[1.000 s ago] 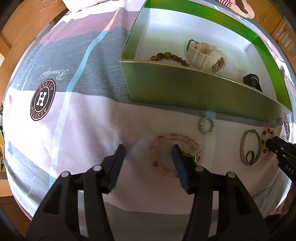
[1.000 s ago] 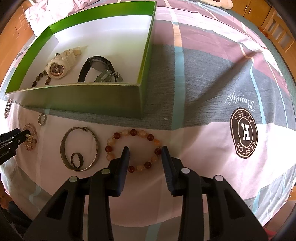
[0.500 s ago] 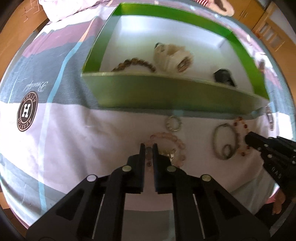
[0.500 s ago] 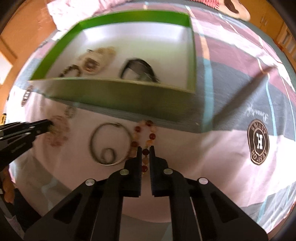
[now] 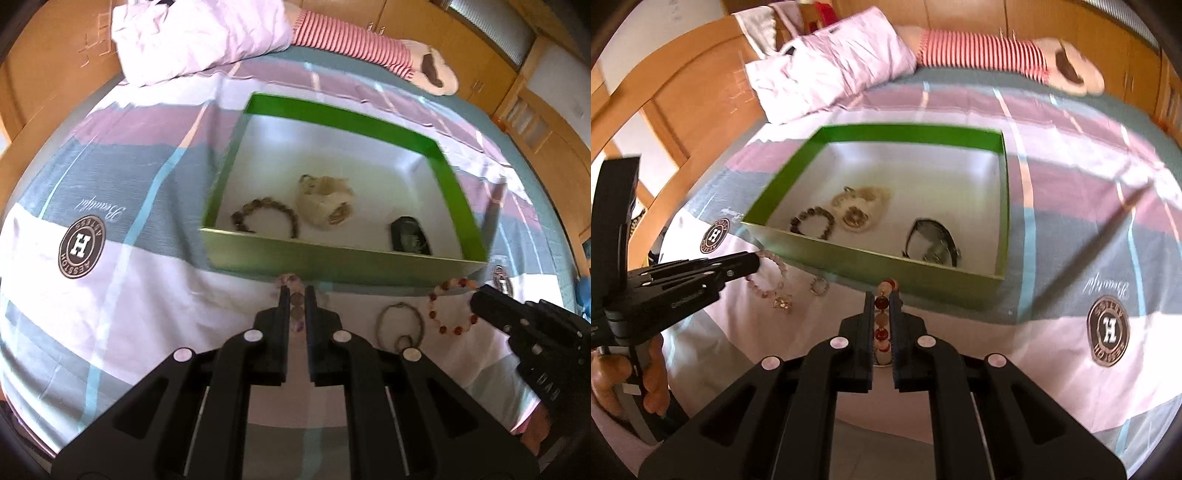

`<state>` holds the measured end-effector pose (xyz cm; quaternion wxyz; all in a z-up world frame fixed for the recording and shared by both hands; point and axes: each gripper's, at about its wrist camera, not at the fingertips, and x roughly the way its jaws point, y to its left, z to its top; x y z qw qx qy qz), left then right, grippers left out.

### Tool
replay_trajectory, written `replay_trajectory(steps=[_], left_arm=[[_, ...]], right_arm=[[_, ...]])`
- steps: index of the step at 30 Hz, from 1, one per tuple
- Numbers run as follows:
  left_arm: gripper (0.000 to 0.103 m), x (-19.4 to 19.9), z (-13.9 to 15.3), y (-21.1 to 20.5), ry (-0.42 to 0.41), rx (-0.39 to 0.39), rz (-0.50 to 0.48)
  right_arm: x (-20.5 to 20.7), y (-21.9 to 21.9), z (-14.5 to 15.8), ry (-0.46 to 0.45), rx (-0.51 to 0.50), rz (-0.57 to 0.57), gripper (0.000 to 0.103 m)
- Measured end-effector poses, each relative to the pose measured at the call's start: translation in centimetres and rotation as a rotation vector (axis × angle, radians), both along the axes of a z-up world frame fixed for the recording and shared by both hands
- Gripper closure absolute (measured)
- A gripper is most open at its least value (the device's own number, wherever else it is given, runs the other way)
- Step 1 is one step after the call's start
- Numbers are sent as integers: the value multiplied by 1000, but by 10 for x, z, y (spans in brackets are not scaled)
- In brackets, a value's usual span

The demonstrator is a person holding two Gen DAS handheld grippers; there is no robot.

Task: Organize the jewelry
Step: 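Lift both held bracelets toward the green box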

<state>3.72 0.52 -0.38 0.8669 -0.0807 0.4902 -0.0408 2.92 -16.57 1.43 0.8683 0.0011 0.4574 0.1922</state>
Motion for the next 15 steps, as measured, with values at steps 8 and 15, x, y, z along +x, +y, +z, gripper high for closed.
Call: replay_trajectory(steps=[8,15], left_arm=[[95,-14,20,-16,-102,83,-75],[95,-15,24,-5,-110,64,-57]], right_arm=[[-23,15,19,-148,-2,5,96],[-10,18,1,-99,8,-18,96]])
